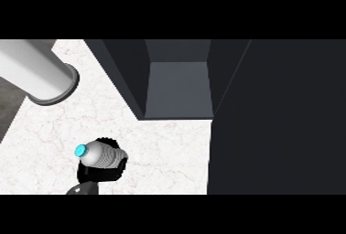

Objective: Pick up the bottled water, place it into the cabinet and close the cabinet

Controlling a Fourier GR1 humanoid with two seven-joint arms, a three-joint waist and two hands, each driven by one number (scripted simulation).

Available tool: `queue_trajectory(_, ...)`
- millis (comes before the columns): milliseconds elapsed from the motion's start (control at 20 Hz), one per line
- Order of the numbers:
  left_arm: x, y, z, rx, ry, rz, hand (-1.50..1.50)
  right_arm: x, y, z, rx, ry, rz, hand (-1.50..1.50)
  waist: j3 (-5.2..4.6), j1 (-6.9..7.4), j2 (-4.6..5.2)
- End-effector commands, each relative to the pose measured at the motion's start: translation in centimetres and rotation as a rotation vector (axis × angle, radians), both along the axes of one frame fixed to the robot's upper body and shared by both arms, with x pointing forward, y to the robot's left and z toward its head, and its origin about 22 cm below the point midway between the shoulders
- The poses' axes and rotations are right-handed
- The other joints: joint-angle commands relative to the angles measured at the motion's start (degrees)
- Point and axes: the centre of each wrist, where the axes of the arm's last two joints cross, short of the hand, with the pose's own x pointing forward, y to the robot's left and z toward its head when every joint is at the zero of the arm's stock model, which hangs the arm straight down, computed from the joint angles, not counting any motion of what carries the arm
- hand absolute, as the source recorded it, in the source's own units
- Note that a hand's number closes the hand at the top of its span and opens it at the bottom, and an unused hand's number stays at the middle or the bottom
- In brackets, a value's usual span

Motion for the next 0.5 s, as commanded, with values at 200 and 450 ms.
queue_trajectory(200, 4.1, -4.1, 3.1, -0.104, -0.020, -0.085, 1.50, -0.5, 0.8, 2.6, 0.023, -0.023, 0.007, -1.50, -0.45, 0.08, -0.14)
queue_trajectory(450, 4.7, -7.6, 5.7, -0.083, -0.023, -0.113, 1.50, 0.5, 0.6, 1.0, 0.039, -0.023, 0.002, -1.50, -0.43, 0.25, -0.15)
